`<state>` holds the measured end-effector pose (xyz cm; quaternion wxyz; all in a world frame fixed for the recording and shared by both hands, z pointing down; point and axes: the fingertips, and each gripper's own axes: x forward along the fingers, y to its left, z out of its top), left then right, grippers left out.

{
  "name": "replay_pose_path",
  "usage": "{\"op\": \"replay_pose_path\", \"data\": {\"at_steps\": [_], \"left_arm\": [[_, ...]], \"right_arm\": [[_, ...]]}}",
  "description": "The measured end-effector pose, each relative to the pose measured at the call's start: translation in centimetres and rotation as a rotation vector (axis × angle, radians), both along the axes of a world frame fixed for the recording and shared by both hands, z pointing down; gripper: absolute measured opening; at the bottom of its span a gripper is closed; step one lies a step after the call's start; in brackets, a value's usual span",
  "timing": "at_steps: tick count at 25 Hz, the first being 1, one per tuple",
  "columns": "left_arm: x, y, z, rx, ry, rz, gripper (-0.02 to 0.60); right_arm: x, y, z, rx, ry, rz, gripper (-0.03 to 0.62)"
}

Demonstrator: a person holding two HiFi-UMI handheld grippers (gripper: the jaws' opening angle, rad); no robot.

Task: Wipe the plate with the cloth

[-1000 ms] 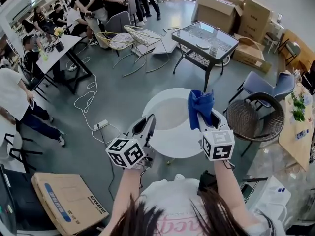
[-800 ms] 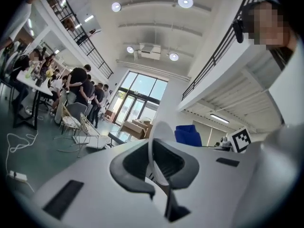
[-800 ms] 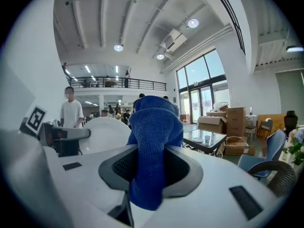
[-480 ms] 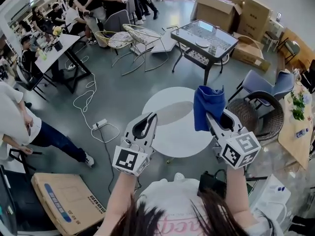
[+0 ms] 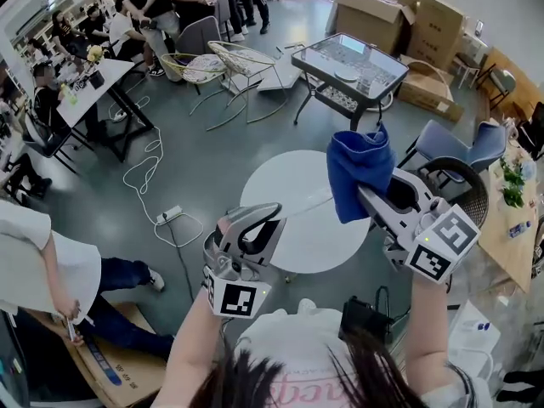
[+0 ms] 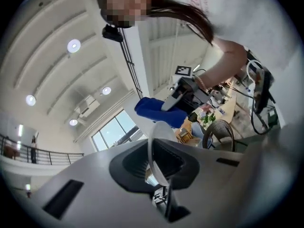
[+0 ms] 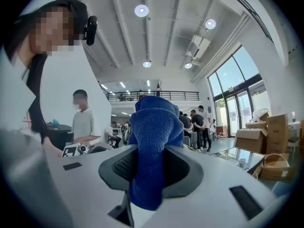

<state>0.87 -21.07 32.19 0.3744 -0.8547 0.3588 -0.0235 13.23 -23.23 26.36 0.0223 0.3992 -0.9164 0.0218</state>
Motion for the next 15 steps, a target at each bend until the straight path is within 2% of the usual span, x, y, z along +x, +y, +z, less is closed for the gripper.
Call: {"op": "replay_pose_path", "data": {"at_steps": [8,12,15], "left_arm": [[1.4,0.6,0.1,0.309,-0.258,-0.052,0.026],[1.9,0.4,0.4,0.411,-0.368,-0.067,0.026],[2.5,0.6,0.5,0.477,-0.432,-0.071,0.026]], "right_arm": [[-3.5,0.9,-0.5,0.078,0.235,-0.133,0.133],[-5.4,1.2,-0.6,0.098,0.358,-0.209,0.133],[-6.9,0.8,0.7,0.063,0.508,-0.256,0.133]]}}
